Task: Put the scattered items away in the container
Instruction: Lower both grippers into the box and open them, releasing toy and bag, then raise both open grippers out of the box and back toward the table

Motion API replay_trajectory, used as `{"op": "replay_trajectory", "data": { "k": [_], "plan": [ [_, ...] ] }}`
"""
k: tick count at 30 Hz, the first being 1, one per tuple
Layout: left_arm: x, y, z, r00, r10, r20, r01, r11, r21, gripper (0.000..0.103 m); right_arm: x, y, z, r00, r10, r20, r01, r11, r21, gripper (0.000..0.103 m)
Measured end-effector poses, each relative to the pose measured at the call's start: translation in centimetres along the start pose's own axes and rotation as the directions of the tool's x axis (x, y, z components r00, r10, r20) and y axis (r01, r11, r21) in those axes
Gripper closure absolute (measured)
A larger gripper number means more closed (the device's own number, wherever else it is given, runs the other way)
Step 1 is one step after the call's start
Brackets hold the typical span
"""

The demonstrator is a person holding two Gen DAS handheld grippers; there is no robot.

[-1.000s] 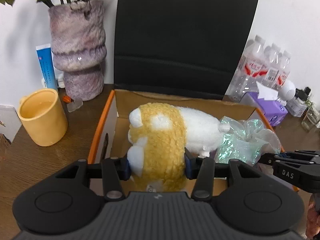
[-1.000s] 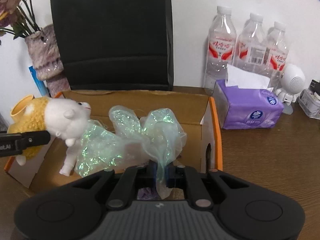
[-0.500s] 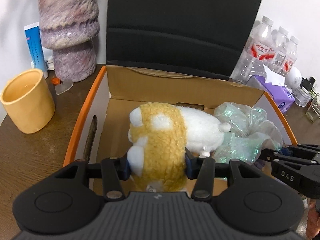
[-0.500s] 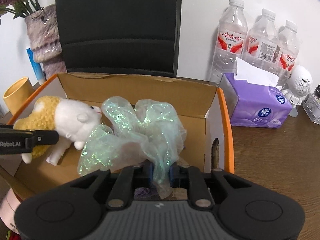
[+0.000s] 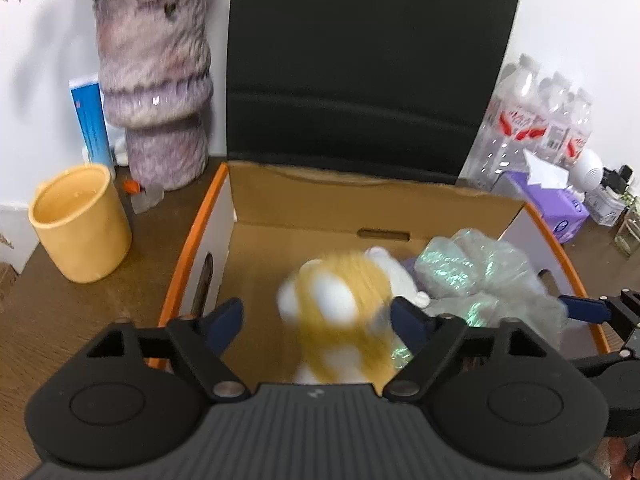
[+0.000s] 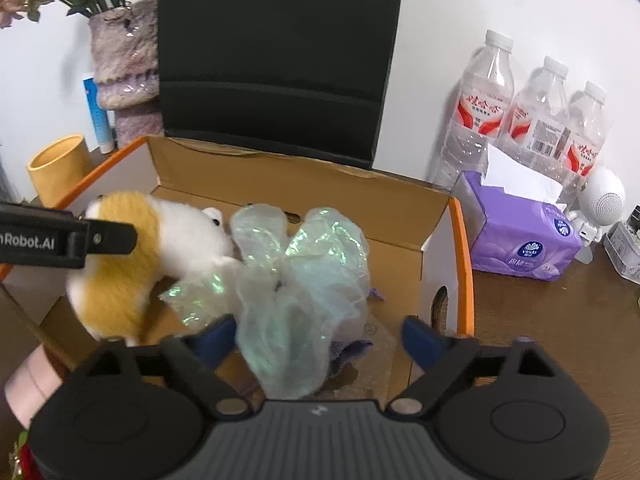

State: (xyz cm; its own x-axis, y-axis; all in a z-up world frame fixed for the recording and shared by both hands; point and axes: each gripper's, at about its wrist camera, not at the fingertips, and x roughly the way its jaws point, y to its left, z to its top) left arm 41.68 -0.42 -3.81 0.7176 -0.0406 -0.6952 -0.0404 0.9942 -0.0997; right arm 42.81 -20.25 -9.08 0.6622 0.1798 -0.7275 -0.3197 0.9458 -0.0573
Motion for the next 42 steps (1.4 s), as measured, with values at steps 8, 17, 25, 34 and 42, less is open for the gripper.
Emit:
{"op": "replay_trajectory", "data": {
  "k": [8, 17, 25, 34, 42],
  "plan": [
    [-3.6, -0.2, 0.3, 0.996, 0.0, 0.086, 0.002, 1.0, -0.021, 0.0, -3.3, 0.4, 0.2, 0.998, -0.027, 0.063, 0.027, 1.0, -0.003, 0.0],
    [-8.2, 0.5, -0.3, 0.992, 0.002, 0.124, 0.003, 0.999, -0.035, 0.0, -8.7, 0.9, 0.3, 0.99, -0.038, 0.134, 0.037, 0.999, 0.007, 0.0],
    [-12.8, 0.8, -1.4, 0.986, -0.005, 0.168, 0.01, 0.999, -0.031, 0.0, -13.3, 1.8, -0.7, 0.984, -0.052, 0.169, 0.053, 0.999, -0.003, 0.0],
    [-17.2, 0.6, -3.3, 0.98, -0.016, 0.196, 0.018, 1.0, -0.011, 0.0, -17.7, 2.5, -2.8, 0.979, -0.05, 0.198, 0.052, 0.999, -0.005, 0.0],
    [-20.2, 0.3, -5.1, 0.977, -0.037, 0.208, 0.037, 0.999, 0.003, 0.0, -21.0, 3.3, -4.7, 0.973, -0.044, 0.225, 0.048, 0.999, -0.013, 0.0]
  ]
}}
